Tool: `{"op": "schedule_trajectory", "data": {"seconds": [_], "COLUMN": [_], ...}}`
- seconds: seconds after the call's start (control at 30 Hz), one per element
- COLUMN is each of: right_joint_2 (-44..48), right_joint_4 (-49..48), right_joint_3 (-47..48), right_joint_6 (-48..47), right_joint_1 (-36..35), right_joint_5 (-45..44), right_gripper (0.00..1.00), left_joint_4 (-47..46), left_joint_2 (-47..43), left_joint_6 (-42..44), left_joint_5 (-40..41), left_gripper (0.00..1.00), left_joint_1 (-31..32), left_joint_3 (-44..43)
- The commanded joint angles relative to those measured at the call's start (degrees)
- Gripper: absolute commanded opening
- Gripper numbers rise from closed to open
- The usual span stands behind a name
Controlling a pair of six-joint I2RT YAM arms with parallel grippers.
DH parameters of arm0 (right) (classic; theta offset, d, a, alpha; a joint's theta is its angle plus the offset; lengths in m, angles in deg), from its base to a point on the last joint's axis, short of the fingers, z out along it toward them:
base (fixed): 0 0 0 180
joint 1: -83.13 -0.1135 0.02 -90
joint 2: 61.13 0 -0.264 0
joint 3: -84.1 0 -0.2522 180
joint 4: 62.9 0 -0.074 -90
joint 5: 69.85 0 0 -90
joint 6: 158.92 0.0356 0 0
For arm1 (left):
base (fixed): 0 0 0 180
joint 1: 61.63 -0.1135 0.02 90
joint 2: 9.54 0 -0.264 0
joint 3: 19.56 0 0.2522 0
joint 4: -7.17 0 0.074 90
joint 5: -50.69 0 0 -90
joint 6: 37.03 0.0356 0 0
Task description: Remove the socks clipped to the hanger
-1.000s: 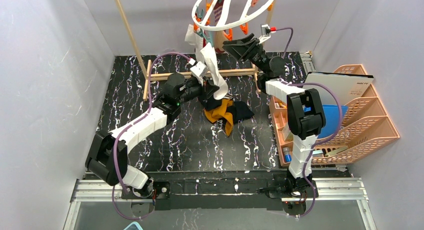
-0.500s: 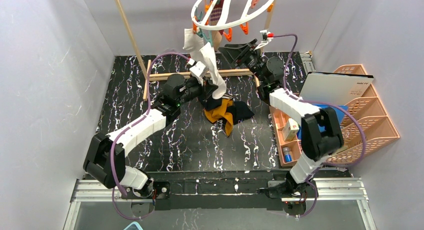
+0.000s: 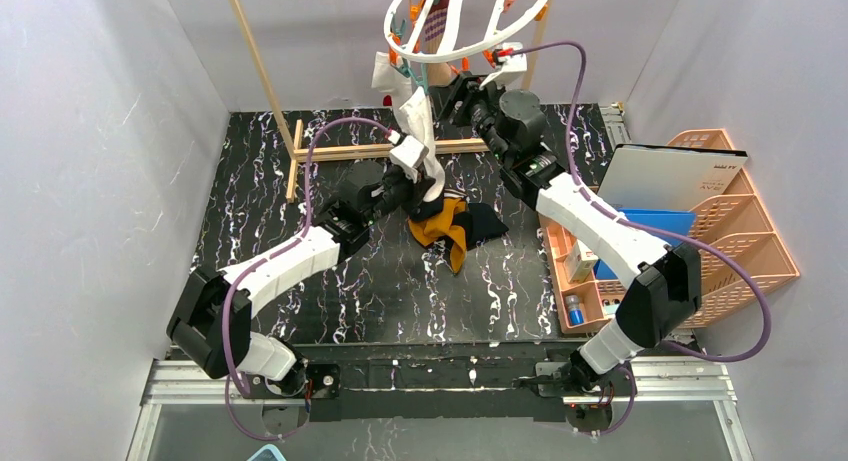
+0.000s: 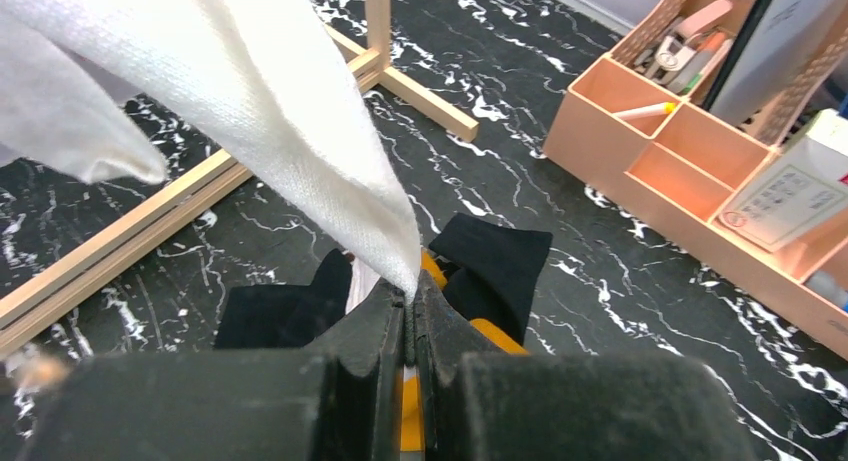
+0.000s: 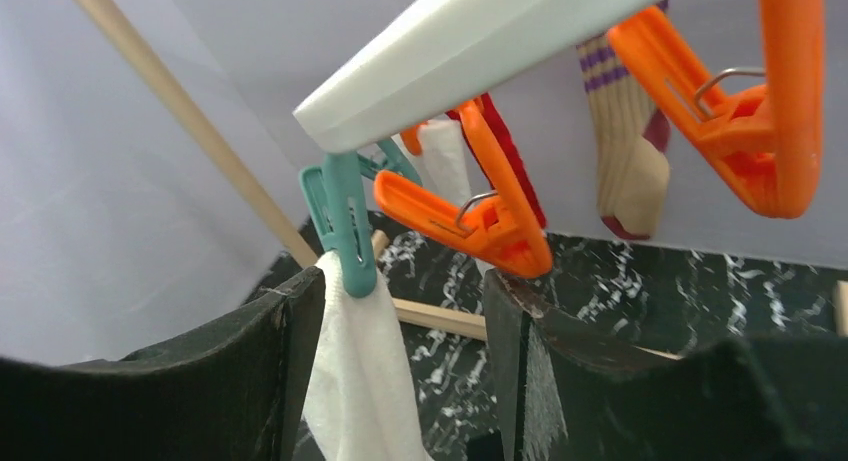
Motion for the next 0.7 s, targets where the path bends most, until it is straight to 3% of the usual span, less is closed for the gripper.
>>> {"op": "schedule_trajectory", "data": {"seconds": [0.0,0.23,0.47,0.67], "right_joint_2": [-1.0,-2.7,-6.1,-14.8], "right_joint_4": [10.4,17.3,25.8,36.7], "right_joint_3": [8.6,16.3,25.0,40.2], "right_joint_6": [-4.9,-9.5,-10.4,-12.1], "right_joint_1": [-2.1,-7.3,-8.8,-8.9], "right_joint_5": [-9.0,-14.6,-13.8,-15.2], "right_gripper": [0.66,0.66,0.67,0.65], "left_joint_4": [0.4,-0.7,-0.8,-0.6], "left_joint_2": [-1.9,-1.0,0.7,1.5], "left_joint_6": [3.7,5.5,7.1,7.3], "left_joint_5": [7.5,14.0,17.6,18.7], "left_gripper": [0.00,0.00,0.00,0.00], "left_joint_1": [2.6,5.7,8.2,9.5], "left_joint_3": [0.6,0.5,-0.3,-1.2]}}
